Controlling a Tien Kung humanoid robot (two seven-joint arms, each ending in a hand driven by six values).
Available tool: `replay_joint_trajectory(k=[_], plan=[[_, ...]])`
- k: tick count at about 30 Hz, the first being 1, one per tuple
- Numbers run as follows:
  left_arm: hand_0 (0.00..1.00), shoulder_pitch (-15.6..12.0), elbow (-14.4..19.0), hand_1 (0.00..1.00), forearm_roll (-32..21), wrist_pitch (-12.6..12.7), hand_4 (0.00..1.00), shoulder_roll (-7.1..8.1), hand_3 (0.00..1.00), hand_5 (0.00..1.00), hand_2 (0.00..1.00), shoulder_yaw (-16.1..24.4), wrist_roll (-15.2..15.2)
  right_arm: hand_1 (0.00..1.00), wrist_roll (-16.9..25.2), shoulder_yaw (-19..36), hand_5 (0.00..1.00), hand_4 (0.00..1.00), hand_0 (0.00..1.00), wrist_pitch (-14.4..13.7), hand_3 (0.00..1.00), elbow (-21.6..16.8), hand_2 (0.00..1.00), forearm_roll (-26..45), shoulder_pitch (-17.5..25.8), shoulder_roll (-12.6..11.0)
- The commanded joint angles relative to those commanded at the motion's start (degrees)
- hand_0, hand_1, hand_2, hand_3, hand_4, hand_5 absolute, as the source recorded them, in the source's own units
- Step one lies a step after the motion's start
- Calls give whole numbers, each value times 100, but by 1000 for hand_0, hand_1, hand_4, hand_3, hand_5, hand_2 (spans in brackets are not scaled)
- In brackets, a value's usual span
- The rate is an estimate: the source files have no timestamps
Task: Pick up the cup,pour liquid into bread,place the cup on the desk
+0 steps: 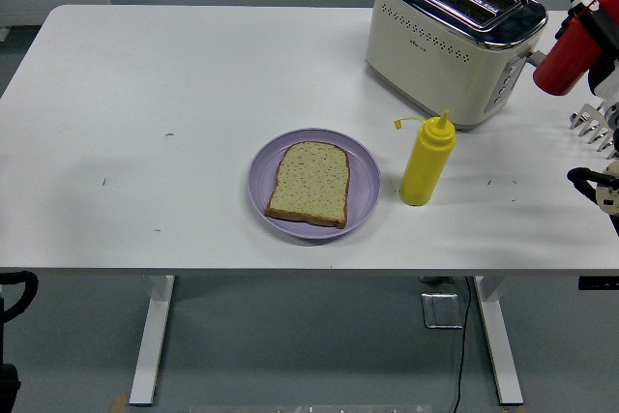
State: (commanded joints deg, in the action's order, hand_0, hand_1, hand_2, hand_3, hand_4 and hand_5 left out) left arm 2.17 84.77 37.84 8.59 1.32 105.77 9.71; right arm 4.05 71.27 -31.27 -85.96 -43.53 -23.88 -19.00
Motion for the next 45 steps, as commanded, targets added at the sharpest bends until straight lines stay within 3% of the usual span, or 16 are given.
replay_joint_trajectory(k=[8, 22, 32, 45], plan=[[720, 12, -3, 735, -1, 0, 637, 6, 666, 998, 732, -15, -2, 66, 779, -245, 195, 713, 57, -8, 291, 247, 205, -364, 401, 15], [721, 29, -6, 735, -2, 2, 637, 6, 666, 998, 733, -13, -3, 71, 1747, -616, 196, 709, 61, -69, 294, 859, 208, -231, 860, 105], [721, 48, -6, 735, -1, 2, 638, 6, 666, 998, 732, -13, -3, 73, 1990, -1061, 199, 704, 69, -46, 295, 1159, 210, -136, 896, 196], [721, 45, -6, 735, -3, 1, 636, 0, 667, 998, 732, -3, -1, 81, 2404, -1650, 199, 698, 99, 20, 299, 1724, 217, 198, 593, 509]])
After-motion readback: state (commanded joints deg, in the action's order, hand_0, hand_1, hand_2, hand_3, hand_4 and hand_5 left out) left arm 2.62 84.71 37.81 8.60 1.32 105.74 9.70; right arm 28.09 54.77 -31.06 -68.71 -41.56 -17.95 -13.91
